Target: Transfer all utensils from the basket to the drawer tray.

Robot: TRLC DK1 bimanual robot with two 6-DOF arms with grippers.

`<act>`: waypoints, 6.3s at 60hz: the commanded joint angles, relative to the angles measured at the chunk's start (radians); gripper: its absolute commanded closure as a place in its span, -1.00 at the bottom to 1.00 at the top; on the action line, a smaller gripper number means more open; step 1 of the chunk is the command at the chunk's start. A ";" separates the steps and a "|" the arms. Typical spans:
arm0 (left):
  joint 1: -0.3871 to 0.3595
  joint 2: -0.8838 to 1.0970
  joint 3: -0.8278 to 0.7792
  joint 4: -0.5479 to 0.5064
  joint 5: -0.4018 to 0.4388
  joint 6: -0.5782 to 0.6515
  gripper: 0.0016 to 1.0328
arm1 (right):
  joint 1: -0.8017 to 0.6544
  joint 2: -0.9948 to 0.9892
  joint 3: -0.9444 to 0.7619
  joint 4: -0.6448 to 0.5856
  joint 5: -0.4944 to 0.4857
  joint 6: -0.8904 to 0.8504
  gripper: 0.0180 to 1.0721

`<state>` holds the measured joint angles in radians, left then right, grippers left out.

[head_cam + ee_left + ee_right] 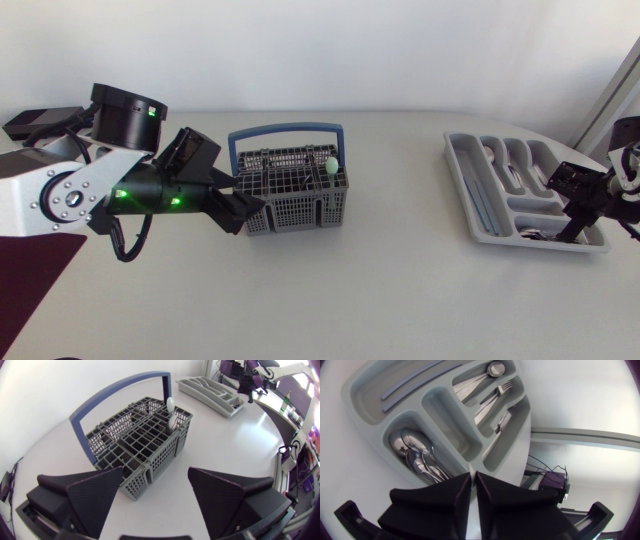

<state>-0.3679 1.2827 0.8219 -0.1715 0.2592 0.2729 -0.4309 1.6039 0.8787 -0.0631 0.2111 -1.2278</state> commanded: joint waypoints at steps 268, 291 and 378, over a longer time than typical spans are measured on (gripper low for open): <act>-0.427 0.046 0.349 -0.141 -0.706 -0.038 0.93 | 0.842 -0.345 0.016 -0.277 -0.296 0.932 -0.71; -0.336 0.060 0.427 -0.296 -0.360 -0.218 0.93 | 0.997 -0.463 0.016 -0.228 -0.348 0.956 -0.71; -0.194 0.196 0.546 -0.467 0.166 -0.368 0.47 | 1.170 -0.303 0.052 -0.119 -0.288 0.973 0.79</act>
<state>-0.5694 1.4757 1.3598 -0.6304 0.4126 -0.0795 0.7387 1.2907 0.9180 -0.1928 -0.0750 -0.2687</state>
